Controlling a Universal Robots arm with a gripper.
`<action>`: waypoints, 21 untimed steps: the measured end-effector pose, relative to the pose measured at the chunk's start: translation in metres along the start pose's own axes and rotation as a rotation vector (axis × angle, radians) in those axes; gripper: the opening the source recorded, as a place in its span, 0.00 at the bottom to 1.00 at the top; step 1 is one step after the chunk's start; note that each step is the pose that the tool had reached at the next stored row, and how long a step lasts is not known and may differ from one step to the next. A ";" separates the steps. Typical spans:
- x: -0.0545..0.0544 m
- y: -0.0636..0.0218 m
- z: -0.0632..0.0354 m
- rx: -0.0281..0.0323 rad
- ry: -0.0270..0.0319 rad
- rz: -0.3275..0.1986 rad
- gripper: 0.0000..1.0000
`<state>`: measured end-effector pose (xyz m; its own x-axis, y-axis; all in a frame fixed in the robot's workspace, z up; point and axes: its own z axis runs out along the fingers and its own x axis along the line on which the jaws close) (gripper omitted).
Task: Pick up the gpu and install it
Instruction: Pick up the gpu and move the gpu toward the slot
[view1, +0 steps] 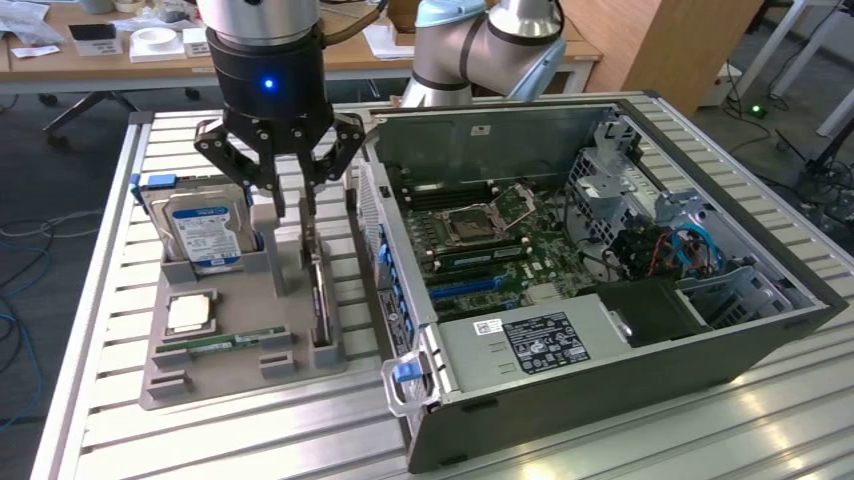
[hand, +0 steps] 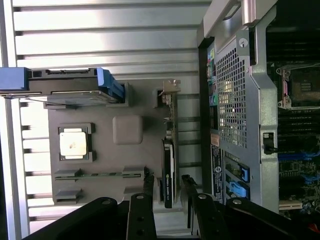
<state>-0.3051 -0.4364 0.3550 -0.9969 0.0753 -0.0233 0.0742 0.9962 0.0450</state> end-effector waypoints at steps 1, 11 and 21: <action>0.000 0.0000 0.0010 -0.0004 -0.0004 0.000 0.36; 0.000 -0.0006 0.0129 0.0000 0.0000 0.000 0.36; 0.001 -0.0010 0.0271 0.0000 0.0001 0.000 0.36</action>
<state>-0.3051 -0.4362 0.3278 -0.9969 0.0753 -0.0232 0.0742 0.9962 0.0450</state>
